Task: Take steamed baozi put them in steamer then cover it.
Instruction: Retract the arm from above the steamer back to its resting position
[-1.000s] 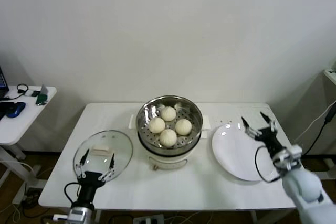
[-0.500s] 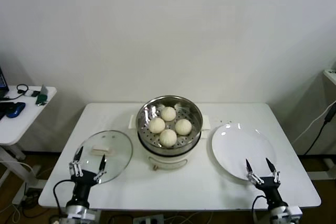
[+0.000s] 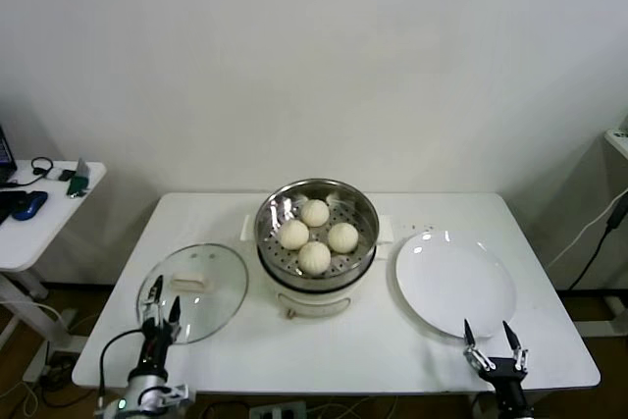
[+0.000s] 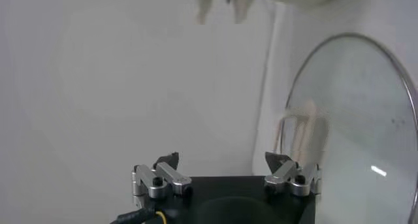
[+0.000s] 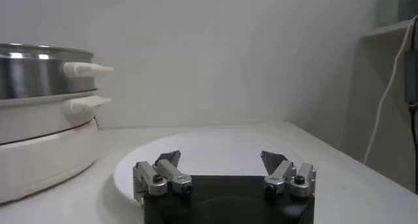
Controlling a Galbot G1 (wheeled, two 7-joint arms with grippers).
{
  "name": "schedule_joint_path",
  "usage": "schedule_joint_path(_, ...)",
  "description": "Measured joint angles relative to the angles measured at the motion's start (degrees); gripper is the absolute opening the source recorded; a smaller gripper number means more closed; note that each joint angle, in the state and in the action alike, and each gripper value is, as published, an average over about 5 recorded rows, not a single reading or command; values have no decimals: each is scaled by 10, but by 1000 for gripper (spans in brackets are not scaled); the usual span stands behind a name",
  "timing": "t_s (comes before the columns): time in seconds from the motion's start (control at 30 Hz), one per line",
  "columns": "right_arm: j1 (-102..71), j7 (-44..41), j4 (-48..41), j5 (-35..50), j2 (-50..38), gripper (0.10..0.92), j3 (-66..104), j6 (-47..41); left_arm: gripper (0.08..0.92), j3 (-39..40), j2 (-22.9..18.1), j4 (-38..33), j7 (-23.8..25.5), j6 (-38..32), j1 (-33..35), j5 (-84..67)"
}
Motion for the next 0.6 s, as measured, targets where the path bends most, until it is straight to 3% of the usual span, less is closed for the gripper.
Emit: schedule_joint_path(0.6,-19,4,4,-5,17,823,11,9,823,24,19,103,-17,11,-87,83)
